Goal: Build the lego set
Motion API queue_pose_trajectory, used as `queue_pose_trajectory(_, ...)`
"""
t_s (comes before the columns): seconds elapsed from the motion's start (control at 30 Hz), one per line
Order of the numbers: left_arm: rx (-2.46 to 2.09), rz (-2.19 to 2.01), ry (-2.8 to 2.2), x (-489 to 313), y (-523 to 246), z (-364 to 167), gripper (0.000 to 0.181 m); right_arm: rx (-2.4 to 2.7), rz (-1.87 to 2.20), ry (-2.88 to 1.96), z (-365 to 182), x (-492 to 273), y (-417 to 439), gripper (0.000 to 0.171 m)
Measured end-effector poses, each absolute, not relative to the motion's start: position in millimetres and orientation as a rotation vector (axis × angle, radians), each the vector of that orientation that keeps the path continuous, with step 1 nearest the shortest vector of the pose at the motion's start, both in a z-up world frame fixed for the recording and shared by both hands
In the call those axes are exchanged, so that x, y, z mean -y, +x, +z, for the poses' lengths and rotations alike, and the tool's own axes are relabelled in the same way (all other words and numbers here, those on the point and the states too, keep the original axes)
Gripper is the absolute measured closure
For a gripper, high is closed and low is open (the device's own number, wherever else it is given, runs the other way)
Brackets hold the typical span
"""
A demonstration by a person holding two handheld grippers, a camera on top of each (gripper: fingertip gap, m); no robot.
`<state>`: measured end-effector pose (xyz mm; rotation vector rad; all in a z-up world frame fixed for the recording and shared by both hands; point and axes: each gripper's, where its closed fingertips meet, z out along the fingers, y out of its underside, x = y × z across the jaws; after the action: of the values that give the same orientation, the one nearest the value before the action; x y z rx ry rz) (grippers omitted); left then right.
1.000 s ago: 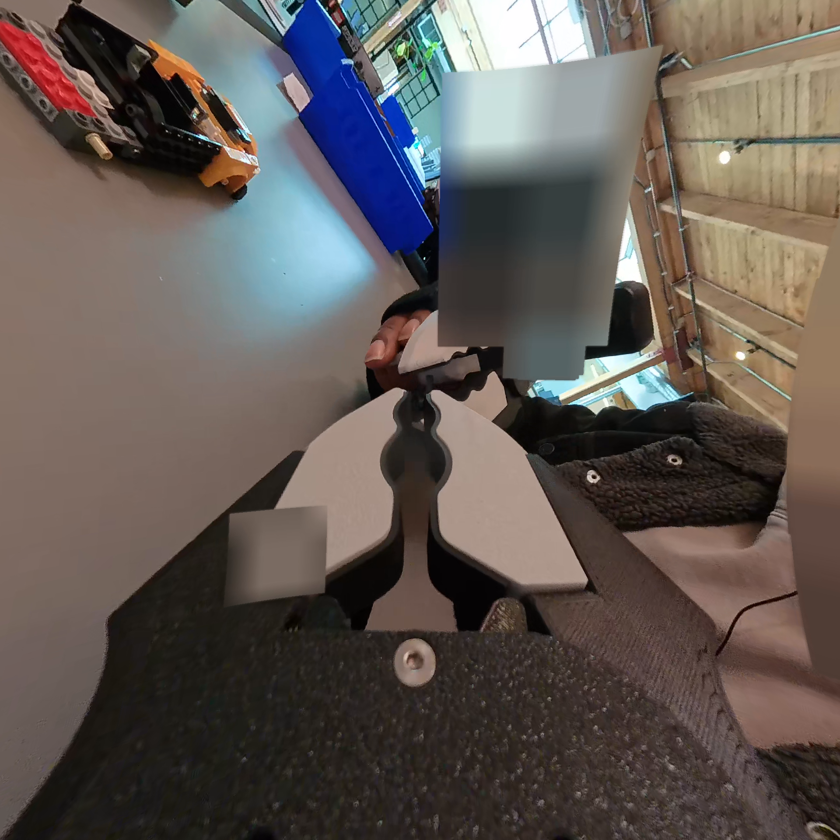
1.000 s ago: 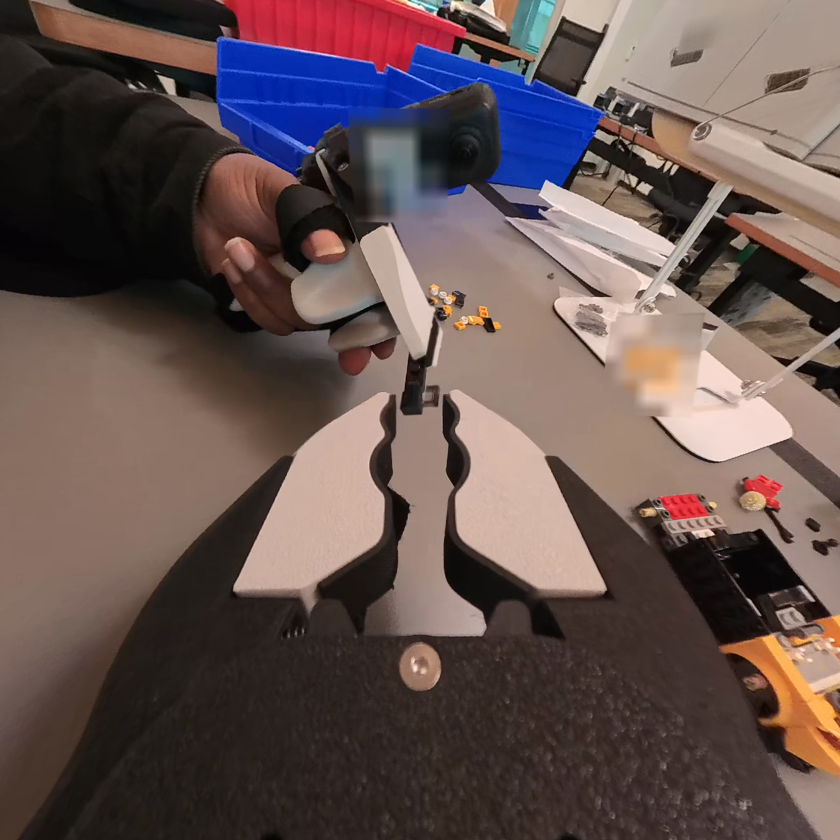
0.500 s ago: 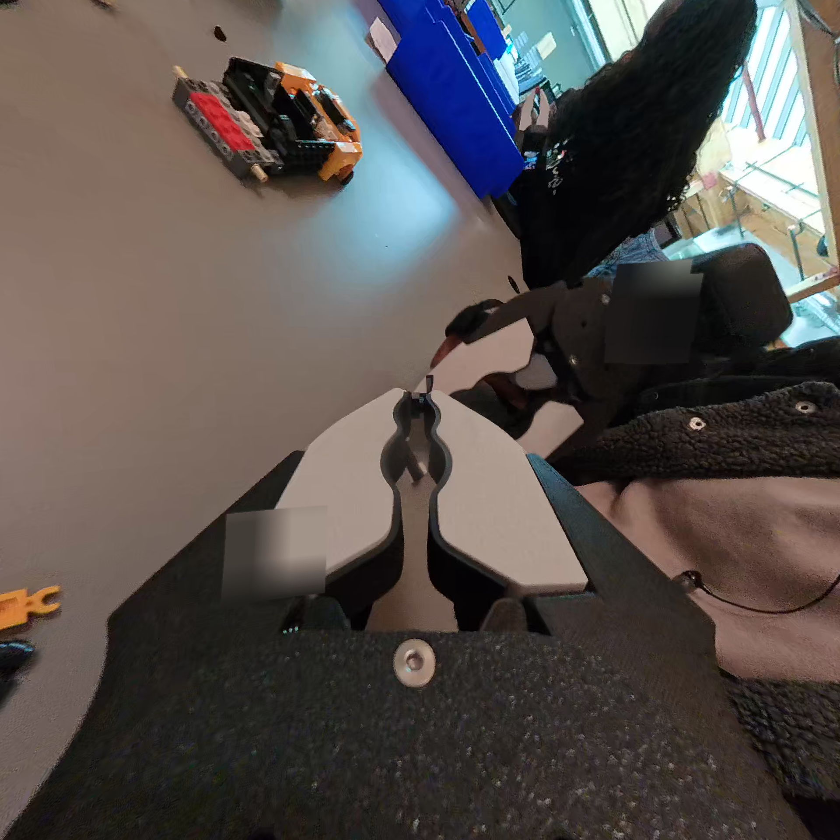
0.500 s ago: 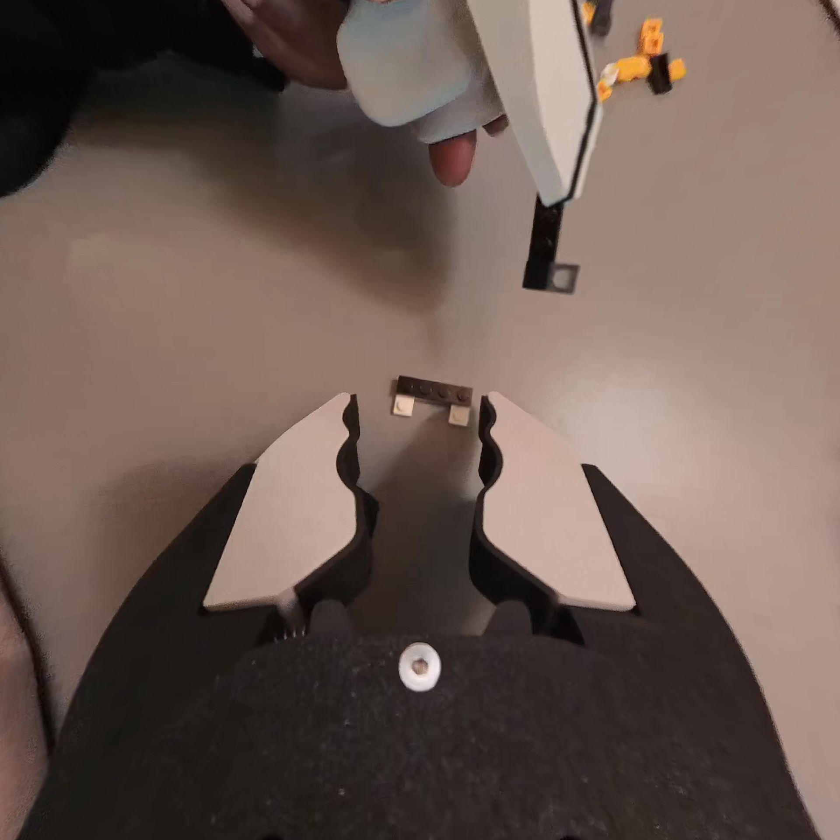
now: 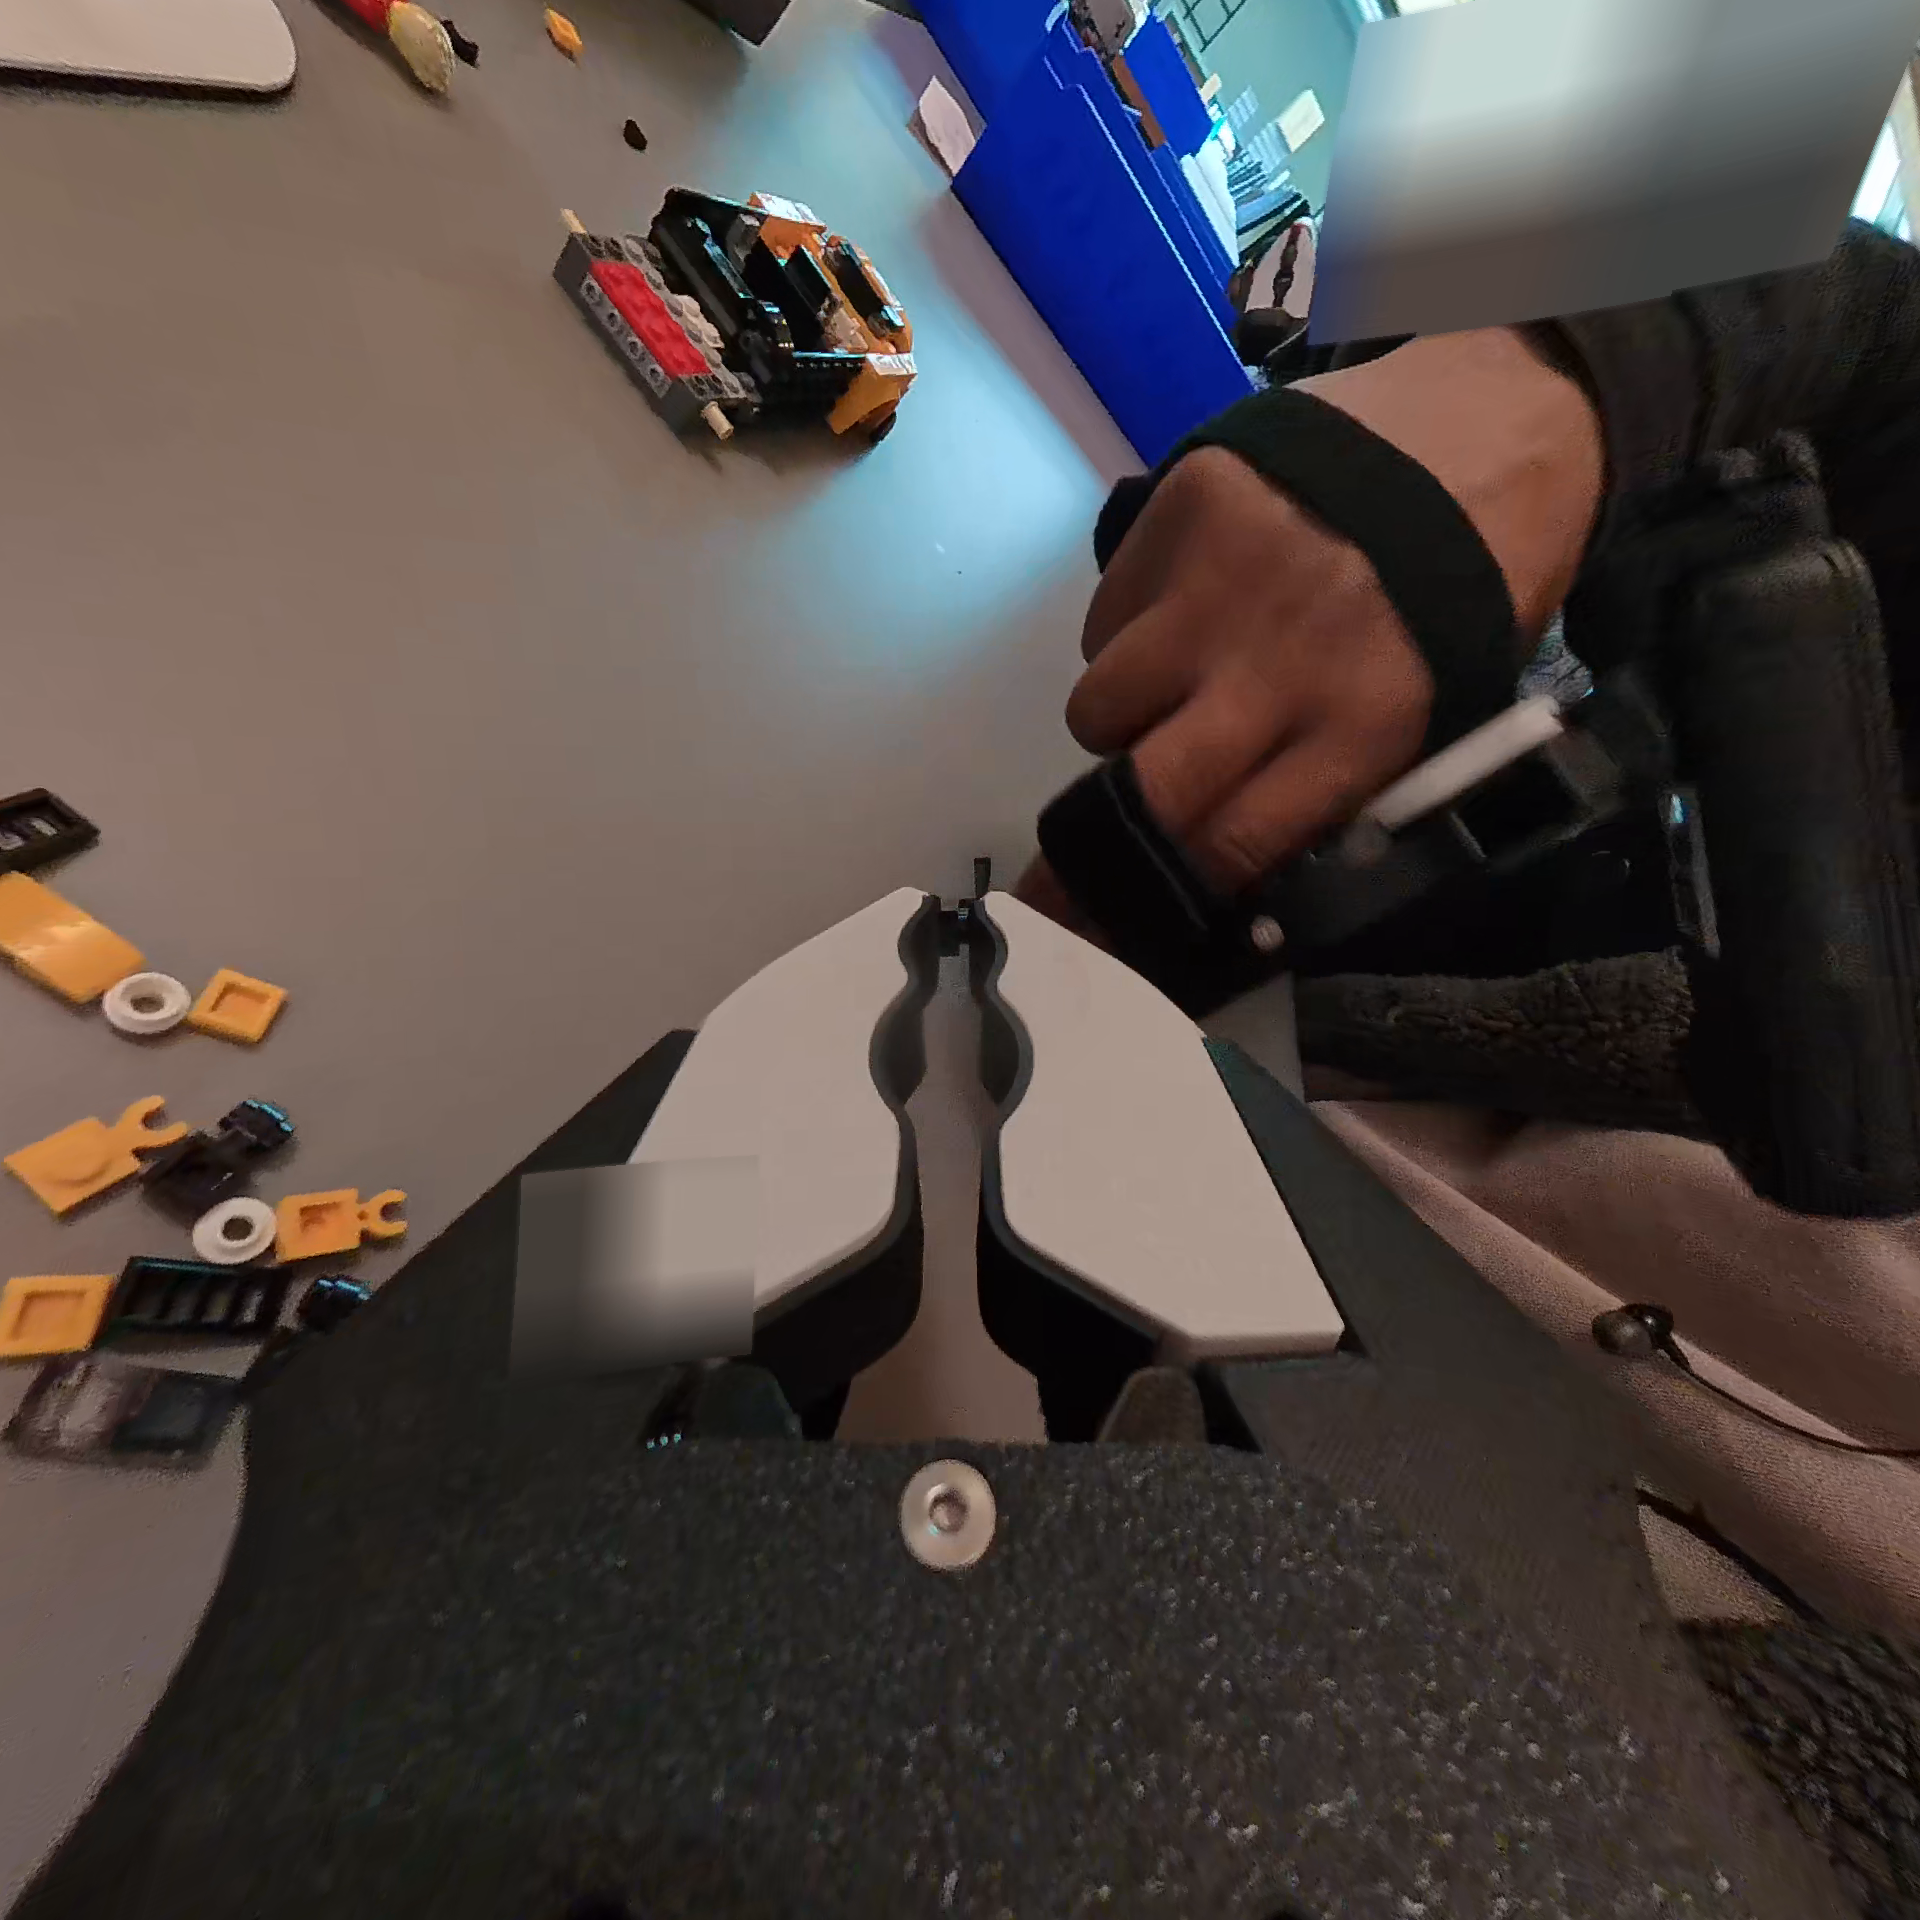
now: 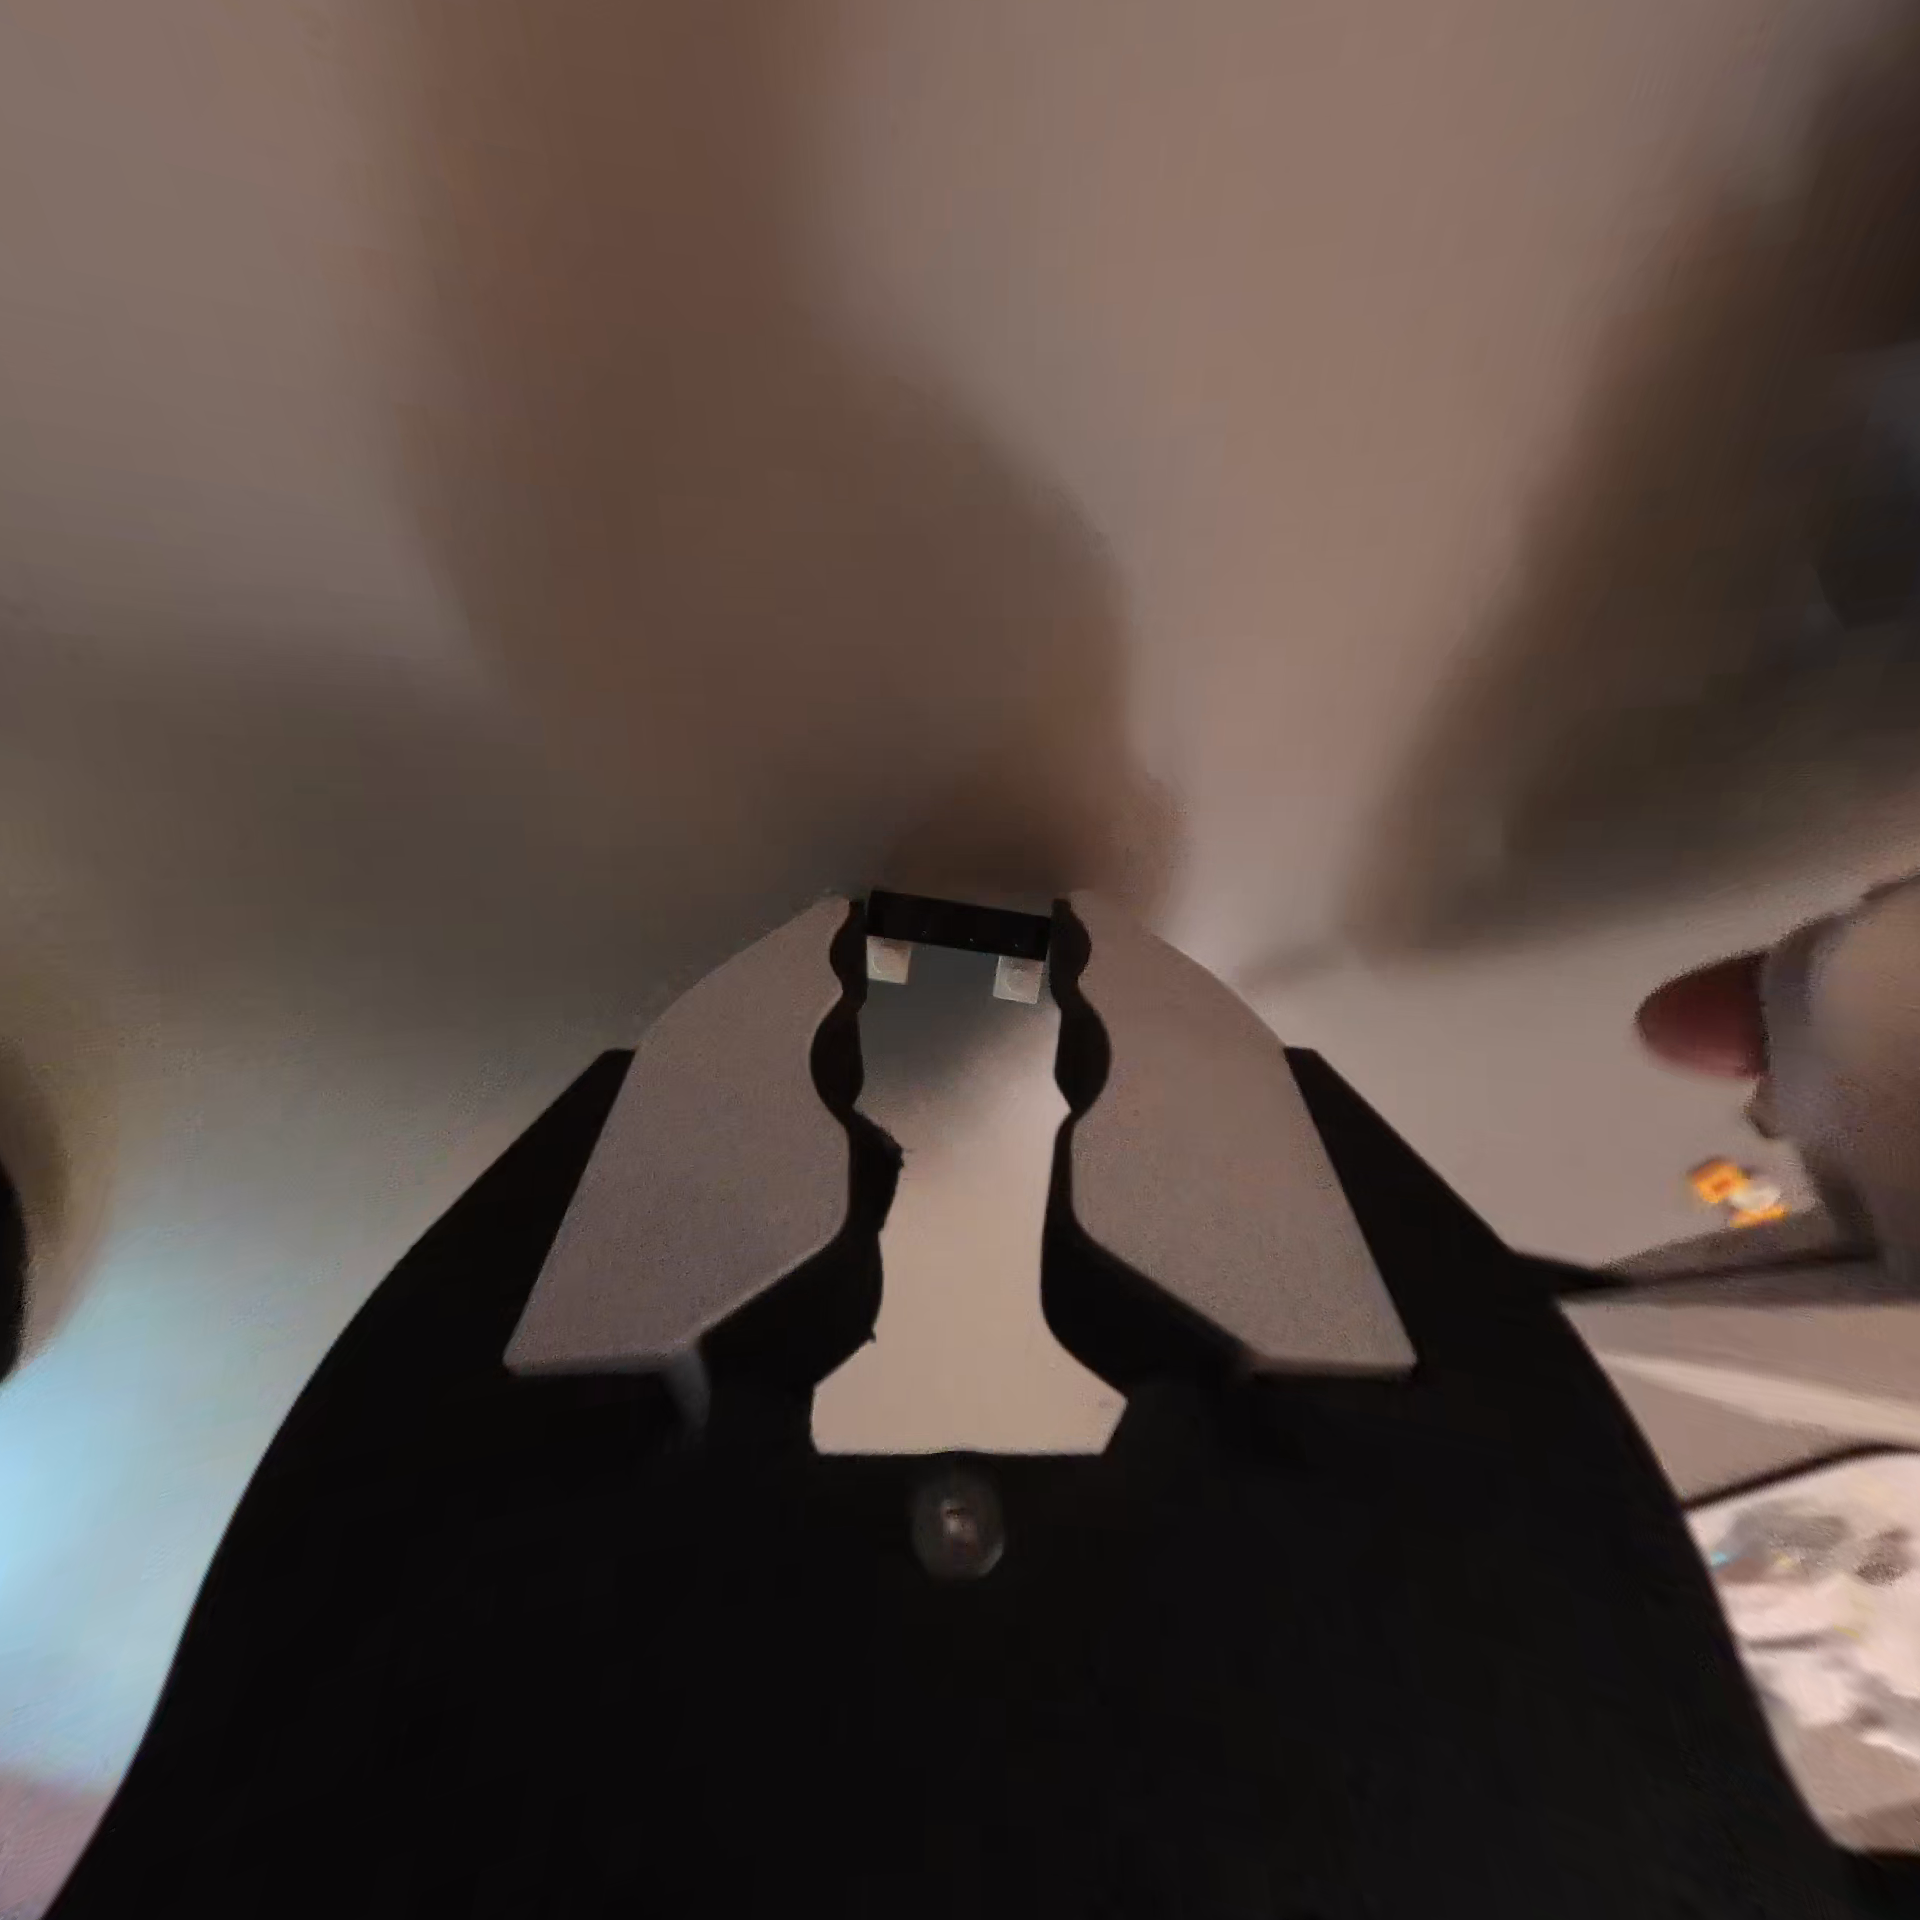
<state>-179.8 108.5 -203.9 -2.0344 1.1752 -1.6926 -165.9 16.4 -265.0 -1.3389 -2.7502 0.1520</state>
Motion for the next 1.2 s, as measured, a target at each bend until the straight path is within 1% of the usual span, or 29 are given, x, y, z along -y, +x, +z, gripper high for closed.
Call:
queue_pose_trajectory(0.07, -1.177, -1.704, -2.030, -107.8, -179.5, -203.5, 0.177, 2.767, 0.125, -1.323, -266.6, -18.2, -168.3, 0.132)
queue_pose_trajectory(0.13, -1.188, -1.706, -2.025, -106.2, -178.7, -203.9, 0.177, 2.660, 0.166, -1.452, -264.7, -21.6, -170.1, 0.120)
queue_pose_trajectory(0.17, -1.191, -1.707, -2.024, -105.5, -178.0, -204.3, 0.177, 2.572, 0.215, -1.546, -261.6, -22.0, -171.5, 0.118)
queue_pose_trajectory(0.37, -1.154, -1.729, -2.020, -107.0, -175.7, -202.0, 0.177, 1.721, 0.447, -2.109, -236.4, -29.2, -173.6, 0.126)
queue_pose_trajectory(0.47, -1.120, -1.731, -2.014, -110.8, -175.9, -199.6, 0.177, 1.345, 0.536, -2.306, -239.2, -21.3, -164.7, 0.131)
queue_pose_trajectory(0.57, -1.103, -1.727, -2.021, -113.1, -175.3, -200.6, 0.177, 1.204, 0.506, -2.369, -248.2, -12.8, -159.0, 0.138)
queue_pose_trajectory(0.67, -1.101, -1.734, -2.026, -111.5, -173.8, -201.5, 0.177, 1.181, 0.495, -2.406, -253.3, -10.6, -163.3, 0.141)
queue_pose_trajectory(0.73, -1.108, -1.727, -2.027, -110.2, -173.9, -202.1, 0.177, 1.218, 0.442, -2.441, -260.4, -14.2, -163.1, 0.147)
queue_pose_trajectory(0.8, -1.114, -1.714, -2.026, -110.2, -175.0, -202.4, 0.177, 1.294, 0.420, -2.443, -264.6, -19.0, -164.8, 0.157)
queue_pose_trajectory(0.83, -1.116, -1.712, -2.025, -110.3, -175.5, -202.2, 0.177, 1.372, 0.424, -2.434, -264.8, -19.5, -165.6, 0.162)
queue_pose_trajectory(0.87, -1.117, -1.713, -2.025, -110.5, -175.9, -202.1, 0.177, 1.492, 0.425, -2.407, -264.4, -19.4, -165.8, 0.163)
queue_pose_trajectory(0.93, -1.120, -1.720, -2.030, -110.2, -175.9, -203.3, 0.177, 1.913, 0.390, -2.168, -260.2, -16.0, -165.1, 0.163)
queue_pose_trajectory(1.0, -1.128, -1.723, -2.039, -109.3, -175.4, -206.0, 0.177, 2.374, 0.228, -1.714, -257.6, -16.6, -157.2, 0.163)
queue_pose_trajectory(1.03, -1.135, -1.723, -2.044, -108.7, -175.2, -207.5, 0.177, 2.523, 0.109, -1.520, -257.8, -22.8, -153.6, 0.163)
queue_pose_trajectory(1.1, -1.143, -1.722, -2.050, -108.0, -175.2, -209.3, 0.177, 2.764, -0.065, -1.271, -260.8, -27.9, -145.5, 0.163)
queue_pose_trajectory(1.2, -1.151, -1.729, -2.050, -106.5, -175.1, -209.7, 0.177, 2.893, -0.065, -1.106, -265.6, -20.2, -143.7, 0.163)
